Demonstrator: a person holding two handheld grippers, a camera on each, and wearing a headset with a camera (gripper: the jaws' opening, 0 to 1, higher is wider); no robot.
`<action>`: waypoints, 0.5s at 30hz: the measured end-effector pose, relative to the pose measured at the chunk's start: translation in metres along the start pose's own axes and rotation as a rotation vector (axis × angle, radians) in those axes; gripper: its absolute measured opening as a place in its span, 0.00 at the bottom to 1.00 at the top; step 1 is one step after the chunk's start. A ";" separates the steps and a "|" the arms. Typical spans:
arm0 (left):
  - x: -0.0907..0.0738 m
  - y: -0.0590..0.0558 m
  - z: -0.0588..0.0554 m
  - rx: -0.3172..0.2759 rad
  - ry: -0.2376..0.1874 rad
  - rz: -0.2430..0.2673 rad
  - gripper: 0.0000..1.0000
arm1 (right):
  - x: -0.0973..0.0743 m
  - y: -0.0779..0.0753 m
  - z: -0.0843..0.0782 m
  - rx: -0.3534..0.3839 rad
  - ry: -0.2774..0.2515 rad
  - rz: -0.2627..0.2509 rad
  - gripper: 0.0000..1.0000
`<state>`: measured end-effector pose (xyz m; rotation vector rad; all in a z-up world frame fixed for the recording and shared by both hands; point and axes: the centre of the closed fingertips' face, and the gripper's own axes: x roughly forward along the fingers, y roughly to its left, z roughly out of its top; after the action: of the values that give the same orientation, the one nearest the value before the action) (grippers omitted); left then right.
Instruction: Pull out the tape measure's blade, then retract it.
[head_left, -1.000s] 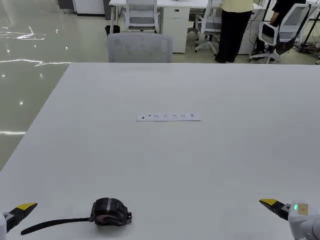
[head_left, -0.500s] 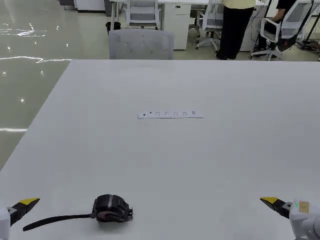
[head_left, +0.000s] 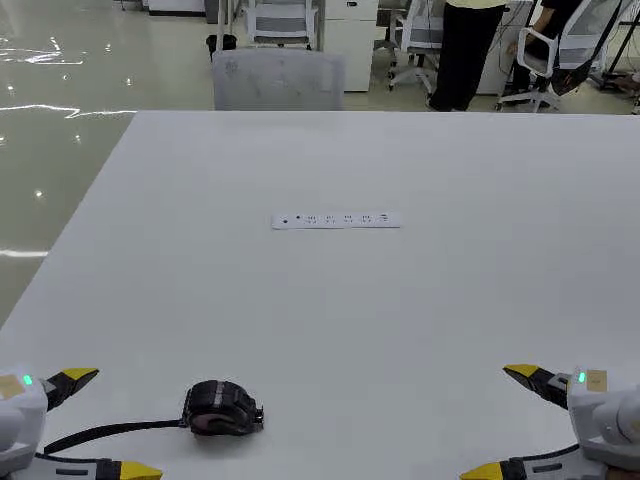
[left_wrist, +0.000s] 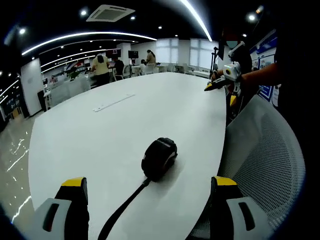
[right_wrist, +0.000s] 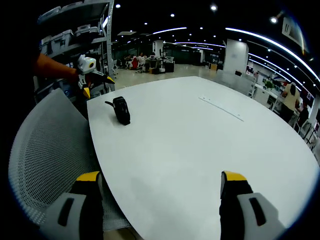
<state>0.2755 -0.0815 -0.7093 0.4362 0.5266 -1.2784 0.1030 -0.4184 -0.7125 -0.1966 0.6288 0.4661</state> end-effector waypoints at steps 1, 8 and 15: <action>0.002 0.000 0.003 0.015 0.003 -0.016 0.99 | 0.003 0.001 0.003 -0.016 -0.004 0.006 1.00; 0.015 -0.013 0.029 0.079 0.020 -0.121 0.99 | 0.019 0.008 0.011 -0.057 0.022 0.062 1.00; 0.031 -0.009 0.036 0.181 0.074 -0.139 0.99 | 0.036 0.020 0.033 -0.135 -0.013 0.119 0.99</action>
<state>0.2773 -0.1289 -0.6988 0.6083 0.5116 -1.4548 0.1358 -0.3773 -0.7086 -0.2853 0.5991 0.6251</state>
